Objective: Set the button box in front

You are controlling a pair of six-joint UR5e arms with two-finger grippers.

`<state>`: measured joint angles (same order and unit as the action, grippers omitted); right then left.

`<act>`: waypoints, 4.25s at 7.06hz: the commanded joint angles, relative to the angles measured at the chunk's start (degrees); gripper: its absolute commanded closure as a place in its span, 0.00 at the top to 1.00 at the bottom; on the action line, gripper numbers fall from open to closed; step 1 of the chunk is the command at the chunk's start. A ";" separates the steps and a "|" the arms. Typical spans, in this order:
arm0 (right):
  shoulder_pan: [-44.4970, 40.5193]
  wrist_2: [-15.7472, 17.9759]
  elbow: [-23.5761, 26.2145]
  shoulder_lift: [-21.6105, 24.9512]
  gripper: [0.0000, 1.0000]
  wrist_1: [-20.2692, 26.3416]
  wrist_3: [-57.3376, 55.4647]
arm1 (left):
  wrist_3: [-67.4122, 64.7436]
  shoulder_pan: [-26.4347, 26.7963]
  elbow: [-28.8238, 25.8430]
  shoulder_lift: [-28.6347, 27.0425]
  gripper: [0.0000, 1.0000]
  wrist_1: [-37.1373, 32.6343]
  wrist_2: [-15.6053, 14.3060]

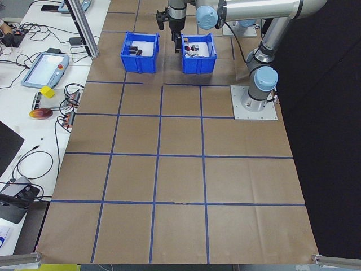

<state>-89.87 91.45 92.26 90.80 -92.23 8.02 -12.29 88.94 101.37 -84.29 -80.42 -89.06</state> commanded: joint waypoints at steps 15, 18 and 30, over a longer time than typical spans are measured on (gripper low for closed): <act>-25.71 0.65 -22.14 -39.47 1.00 -16.12 52.45 | -119.89 31.56 30.73 8.89 0.99 24.87 2.22; -25.71 1.00 -21.33 -38.77 0.71 -16.15 52.27 | -122.78 35.24 30.73 3.80 0.99 28.28 2.31; 1.75 2.33 -10.74 -18.32 0.06 -7.43 92.11 | -116.22 36.04 28.28 4.39 0.00 33.06 -1.98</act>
<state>-93.93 94.15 77.37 68.76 -99.77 92.58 -129.09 125.11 130.51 -80.95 -46.95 -88.13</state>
